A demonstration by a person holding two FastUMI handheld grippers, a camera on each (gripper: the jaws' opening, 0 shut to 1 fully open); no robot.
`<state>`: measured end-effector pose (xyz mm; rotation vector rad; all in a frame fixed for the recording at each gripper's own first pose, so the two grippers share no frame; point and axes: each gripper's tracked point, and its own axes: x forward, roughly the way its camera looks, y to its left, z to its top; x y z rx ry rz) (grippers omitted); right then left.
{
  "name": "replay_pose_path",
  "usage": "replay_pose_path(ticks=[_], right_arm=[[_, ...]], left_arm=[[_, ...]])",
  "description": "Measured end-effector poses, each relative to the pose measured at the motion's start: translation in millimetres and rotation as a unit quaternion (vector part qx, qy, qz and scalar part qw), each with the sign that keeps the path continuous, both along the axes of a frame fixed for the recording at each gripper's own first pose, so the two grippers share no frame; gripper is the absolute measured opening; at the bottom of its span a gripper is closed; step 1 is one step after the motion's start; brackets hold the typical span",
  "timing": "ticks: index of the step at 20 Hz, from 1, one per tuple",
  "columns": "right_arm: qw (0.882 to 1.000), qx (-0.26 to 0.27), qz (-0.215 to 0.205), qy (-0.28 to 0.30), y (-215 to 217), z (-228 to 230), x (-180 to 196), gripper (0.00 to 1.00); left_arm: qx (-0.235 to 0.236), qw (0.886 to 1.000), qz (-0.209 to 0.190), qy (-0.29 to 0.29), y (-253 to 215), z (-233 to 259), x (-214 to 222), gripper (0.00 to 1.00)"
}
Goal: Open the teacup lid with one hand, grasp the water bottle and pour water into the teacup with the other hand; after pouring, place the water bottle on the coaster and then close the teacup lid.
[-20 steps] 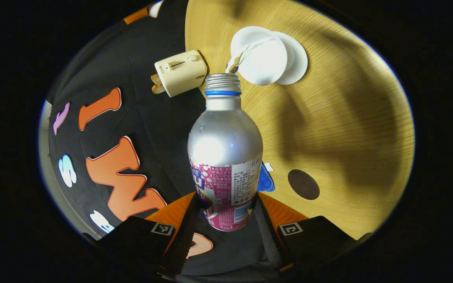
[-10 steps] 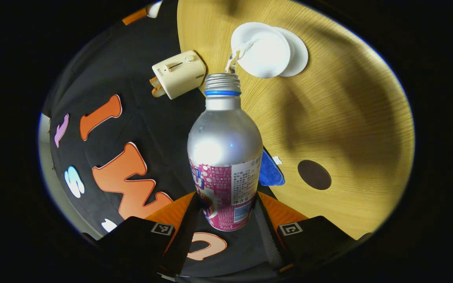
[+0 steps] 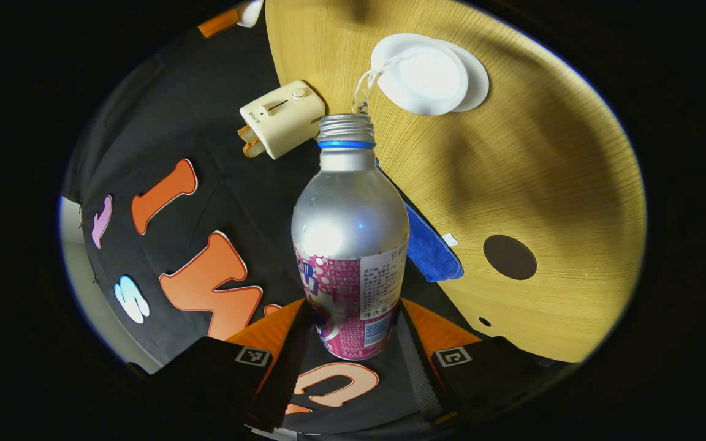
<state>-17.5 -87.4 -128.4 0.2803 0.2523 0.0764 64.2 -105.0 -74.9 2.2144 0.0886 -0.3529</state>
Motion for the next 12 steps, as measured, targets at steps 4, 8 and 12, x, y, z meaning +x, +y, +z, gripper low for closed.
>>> replay_pose_path(ticks=[4,8,12], right_arm=[[1.000,0.001,0.001,0.002,0.1,-2.4,-1.0,0.21],[1.000,0.002,0.003,0.002,2.6,-3.3,-1.4,0.21],[1.000,-0.002,0.006,0.007,6.5,-8.0,-2.3,0.21]], left_arm=[[0.014,1.000,-0.005,-0.005,-1.5,2.8,1.9,0.83],[0.026,1.000,-0.008,-0.001,-3.2,2.6,1.9,0.83],[0.043,0.999,-0.015,0.004,-5.8,6.1,8.4,0.83]])
